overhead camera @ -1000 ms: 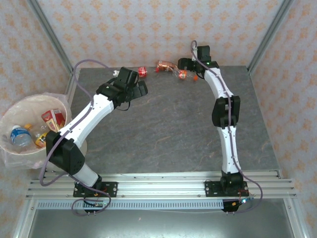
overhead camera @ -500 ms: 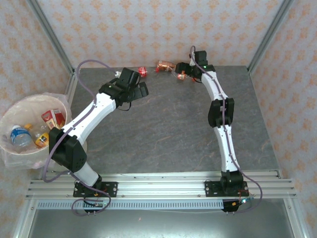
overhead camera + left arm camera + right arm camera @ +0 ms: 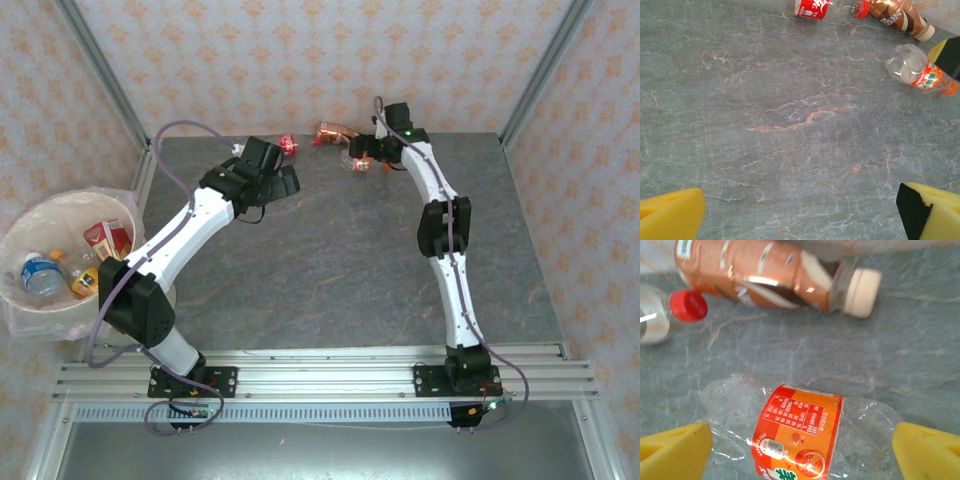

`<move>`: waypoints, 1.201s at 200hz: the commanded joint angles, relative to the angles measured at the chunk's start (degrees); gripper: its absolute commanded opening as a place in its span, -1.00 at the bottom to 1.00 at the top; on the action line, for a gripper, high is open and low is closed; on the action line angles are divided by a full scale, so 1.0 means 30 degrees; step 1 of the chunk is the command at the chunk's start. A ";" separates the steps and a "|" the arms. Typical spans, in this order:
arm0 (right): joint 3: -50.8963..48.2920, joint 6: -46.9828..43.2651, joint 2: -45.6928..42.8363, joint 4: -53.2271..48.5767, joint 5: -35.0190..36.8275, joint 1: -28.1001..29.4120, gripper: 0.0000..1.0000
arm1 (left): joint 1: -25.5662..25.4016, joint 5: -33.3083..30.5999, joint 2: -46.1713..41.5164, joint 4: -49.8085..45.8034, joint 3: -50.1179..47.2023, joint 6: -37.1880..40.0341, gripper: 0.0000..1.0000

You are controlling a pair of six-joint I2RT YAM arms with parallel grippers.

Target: Put the plastic bottles in the bin

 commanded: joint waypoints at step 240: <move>-2.0596 -0.0090 -1.1667 0.4521 -0.0326 0.2246 0.96 | 0.0233 -0.0149 -0.1401 0.0659 -0.2281 -0.0445 1.00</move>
